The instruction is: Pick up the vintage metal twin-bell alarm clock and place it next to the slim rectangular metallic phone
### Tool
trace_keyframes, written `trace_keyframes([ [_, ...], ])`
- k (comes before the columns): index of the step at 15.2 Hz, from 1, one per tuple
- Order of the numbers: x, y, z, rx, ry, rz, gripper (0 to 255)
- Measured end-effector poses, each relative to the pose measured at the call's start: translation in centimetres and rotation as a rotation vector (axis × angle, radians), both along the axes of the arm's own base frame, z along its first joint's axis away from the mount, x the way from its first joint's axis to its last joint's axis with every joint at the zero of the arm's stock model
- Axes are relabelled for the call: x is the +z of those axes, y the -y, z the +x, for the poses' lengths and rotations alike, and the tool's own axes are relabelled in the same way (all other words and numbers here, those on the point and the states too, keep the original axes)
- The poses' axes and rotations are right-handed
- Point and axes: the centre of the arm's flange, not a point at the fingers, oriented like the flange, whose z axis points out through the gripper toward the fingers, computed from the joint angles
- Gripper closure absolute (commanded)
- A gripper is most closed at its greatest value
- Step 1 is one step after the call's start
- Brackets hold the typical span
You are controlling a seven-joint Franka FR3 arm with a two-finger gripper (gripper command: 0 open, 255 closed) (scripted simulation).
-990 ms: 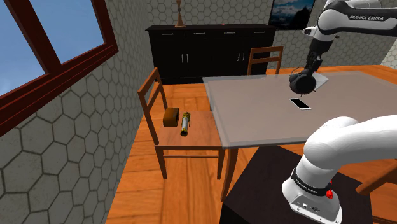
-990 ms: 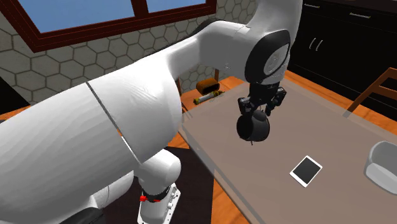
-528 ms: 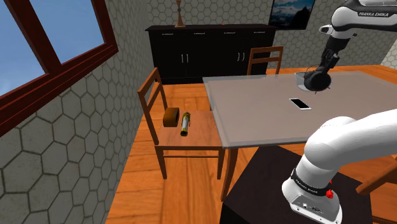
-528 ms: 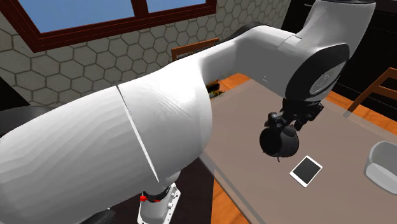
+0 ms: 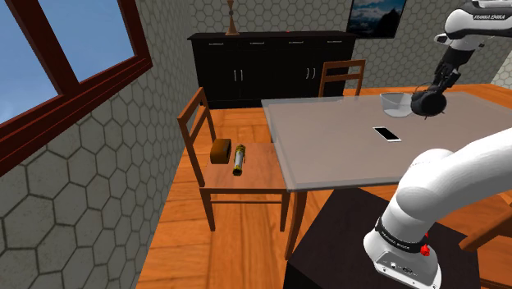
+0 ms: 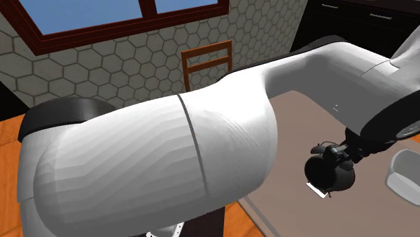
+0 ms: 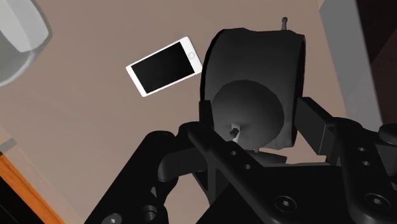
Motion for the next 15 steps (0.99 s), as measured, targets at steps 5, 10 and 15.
trace_keyframes([
  [5, -1.2, 1.4, -0.7, 0.001, -0.001, -0.002, 255],
  [10, -3.8, 1.5, -0.8, 0.001, -0.002, -0.002, 255],
  [15, -6.5, 1.5, -0.8, 0.001, -0.002, -0.002, 255],
])
